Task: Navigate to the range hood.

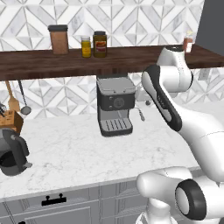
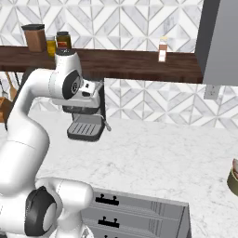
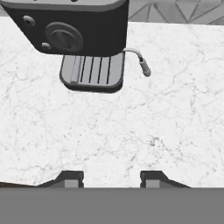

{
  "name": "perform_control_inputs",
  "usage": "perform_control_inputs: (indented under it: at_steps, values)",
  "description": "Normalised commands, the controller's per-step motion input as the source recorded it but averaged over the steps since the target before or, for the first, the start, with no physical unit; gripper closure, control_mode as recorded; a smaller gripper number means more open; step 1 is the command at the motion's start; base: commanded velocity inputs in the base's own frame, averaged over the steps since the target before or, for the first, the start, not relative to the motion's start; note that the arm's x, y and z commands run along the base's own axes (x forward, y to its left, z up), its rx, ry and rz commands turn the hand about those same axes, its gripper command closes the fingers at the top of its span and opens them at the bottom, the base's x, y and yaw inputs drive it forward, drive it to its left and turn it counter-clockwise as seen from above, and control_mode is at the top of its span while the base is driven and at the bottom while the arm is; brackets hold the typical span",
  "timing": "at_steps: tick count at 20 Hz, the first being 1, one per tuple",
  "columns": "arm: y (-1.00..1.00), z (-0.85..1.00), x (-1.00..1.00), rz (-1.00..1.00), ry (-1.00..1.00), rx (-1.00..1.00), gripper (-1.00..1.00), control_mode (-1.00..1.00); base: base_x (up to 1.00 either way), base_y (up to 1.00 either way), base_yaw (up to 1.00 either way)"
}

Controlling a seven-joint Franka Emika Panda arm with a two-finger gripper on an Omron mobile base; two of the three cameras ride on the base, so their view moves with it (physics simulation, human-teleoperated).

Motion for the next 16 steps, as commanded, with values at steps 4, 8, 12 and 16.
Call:
perform_control_inputs:
  at_steps: [4, 8, 12, 16]
  values:
    - [-0.03, 0.0, -0.36, 0.0, 0.0, 0.0, -1.0, -1.0, 0.0, 0.0, 0.0]
    - [-0.09, -0.13, -0.81, 0.0, 0.0, 0.0, -1.0, -1.0, 0.0, 0.0, 0.0]
    - [0.0, -0.19, -0.64, 0.0, 0.0, 0.0, -1.0, -1.0, 0.0, 0.0, 0.0]
    - [-0.01, -0.21, -0.53, 0.0, 0.01, 0.0, -1.0, -1.0, 0.0, 0.0, 0.0]
